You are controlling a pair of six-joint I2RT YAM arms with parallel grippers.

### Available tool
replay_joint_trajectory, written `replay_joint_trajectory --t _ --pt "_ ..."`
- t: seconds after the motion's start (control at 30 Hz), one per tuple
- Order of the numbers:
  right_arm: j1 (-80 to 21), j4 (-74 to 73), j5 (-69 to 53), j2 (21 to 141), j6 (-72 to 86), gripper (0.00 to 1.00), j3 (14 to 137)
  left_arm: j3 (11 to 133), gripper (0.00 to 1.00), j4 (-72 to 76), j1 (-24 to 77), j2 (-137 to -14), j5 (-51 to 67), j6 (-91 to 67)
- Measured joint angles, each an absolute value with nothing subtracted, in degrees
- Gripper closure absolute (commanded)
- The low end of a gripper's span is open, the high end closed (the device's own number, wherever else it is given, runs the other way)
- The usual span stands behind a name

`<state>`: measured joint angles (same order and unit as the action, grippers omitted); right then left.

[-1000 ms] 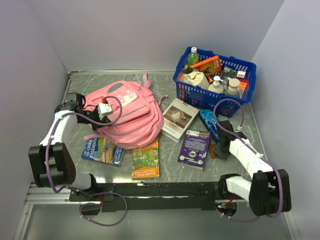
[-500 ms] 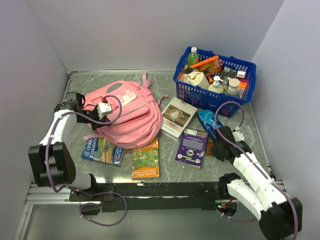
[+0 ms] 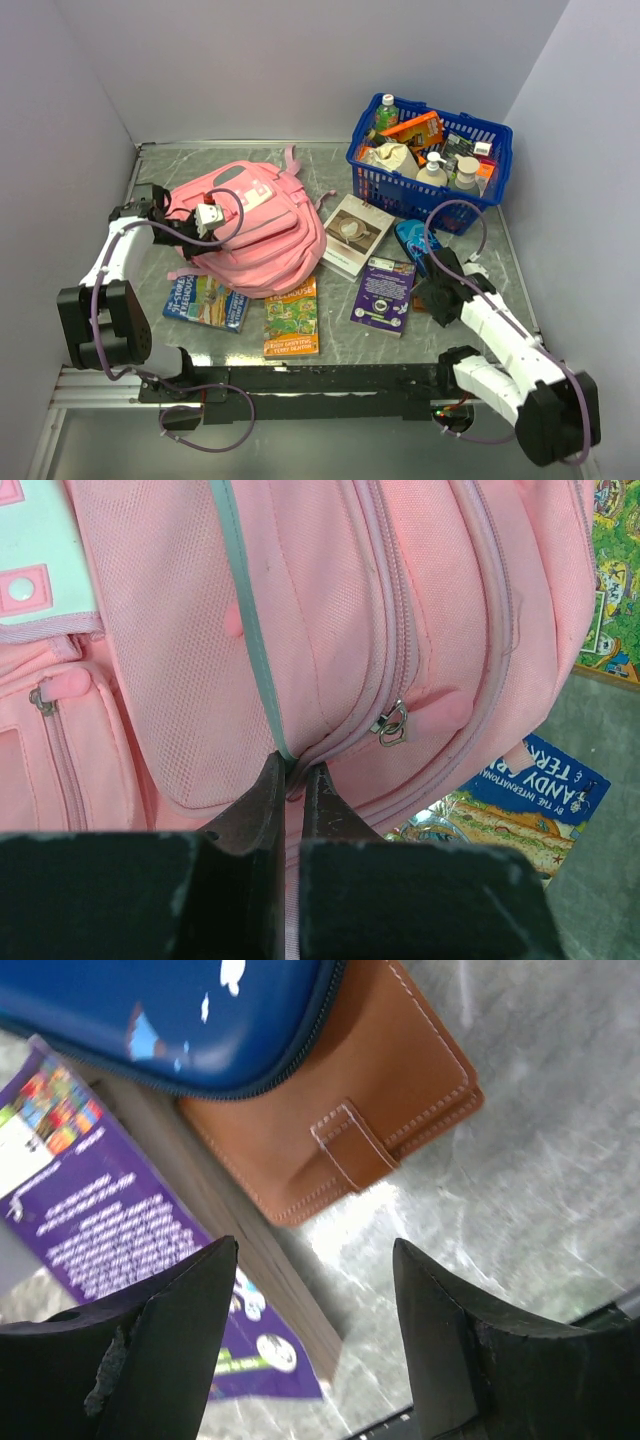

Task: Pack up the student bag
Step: Adjust the personal item at the center of the board.

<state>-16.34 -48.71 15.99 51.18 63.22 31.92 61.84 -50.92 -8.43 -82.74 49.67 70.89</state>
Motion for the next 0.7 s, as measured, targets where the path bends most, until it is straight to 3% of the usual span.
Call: replay_joint_trajectory --t 0.33,0.7 --pt "-15.86 -43.00 18.70 61.47 67.61 0.19 34.63 61.87 0.98 -50.98 -8.43 -83.13 49.67 70.91" --pt "-15.44 -40.12 18.52 67.53 69.63 0.29 33.58 61.87 0.99 -51.33 -8.43 -83.55 49.54 71.05"
